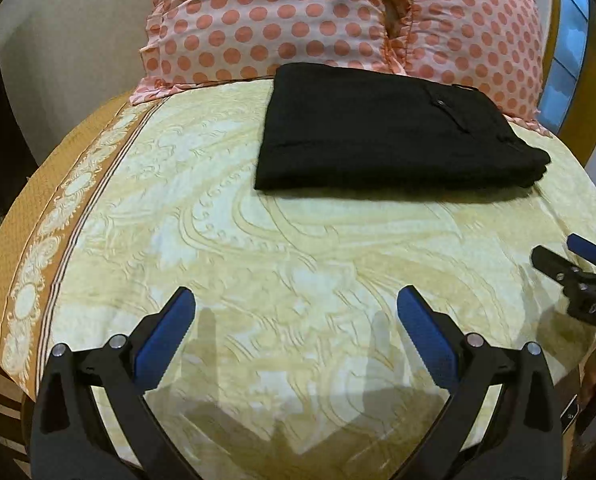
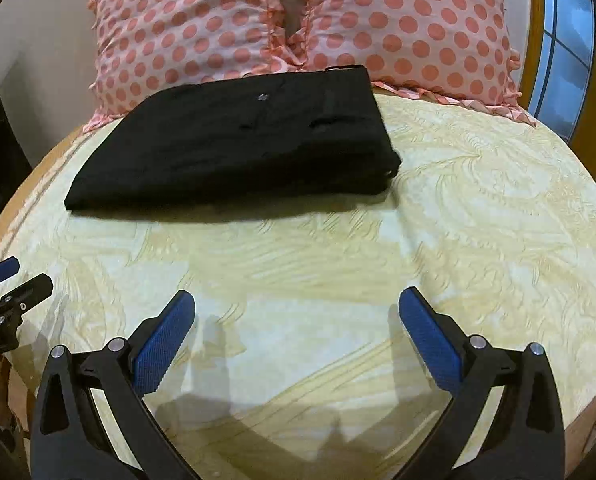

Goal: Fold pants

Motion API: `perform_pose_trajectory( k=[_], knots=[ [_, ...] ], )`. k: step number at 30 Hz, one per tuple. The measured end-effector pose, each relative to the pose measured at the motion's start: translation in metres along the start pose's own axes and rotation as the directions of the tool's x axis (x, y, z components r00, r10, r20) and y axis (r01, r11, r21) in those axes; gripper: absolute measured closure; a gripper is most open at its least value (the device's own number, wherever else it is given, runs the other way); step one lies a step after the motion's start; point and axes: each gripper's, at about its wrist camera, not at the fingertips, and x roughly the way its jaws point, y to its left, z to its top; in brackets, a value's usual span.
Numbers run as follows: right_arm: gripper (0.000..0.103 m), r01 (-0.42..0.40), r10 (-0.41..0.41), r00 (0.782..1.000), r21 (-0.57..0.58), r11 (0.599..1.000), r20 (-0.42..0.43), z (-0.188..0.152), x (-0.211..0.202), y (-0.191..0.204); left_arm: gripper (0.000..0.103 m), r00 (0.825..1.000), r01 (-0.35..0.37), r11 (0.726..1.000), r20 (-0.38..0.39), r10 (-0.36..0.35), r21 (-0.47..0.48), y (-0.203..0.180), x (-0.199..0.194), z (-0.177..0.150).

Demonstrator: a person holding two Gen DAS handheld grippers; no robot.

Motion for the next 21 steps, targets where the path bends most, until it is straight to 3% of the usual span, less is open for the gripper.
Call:
perform_pose_trajectory(
  k=[8,21],
  knots=[
    [0.001,0.037,-0.036,0.999,-0.034,0.999,0.025,-0.016,-0.005,0.014,0.002,1.000,-0.010,1.000,-0.004,0.010,0.016,-0.008,0.003,-0.016],
    [0.001,0.067,-0.066,0.988,-0.005,0.998,0.137,-0.032,-0.012,0.017,0.002,0.993,-0.036,0.999,0.115,0.038,-0.022,-0.007,-0.003,-0.032]
  ],
)
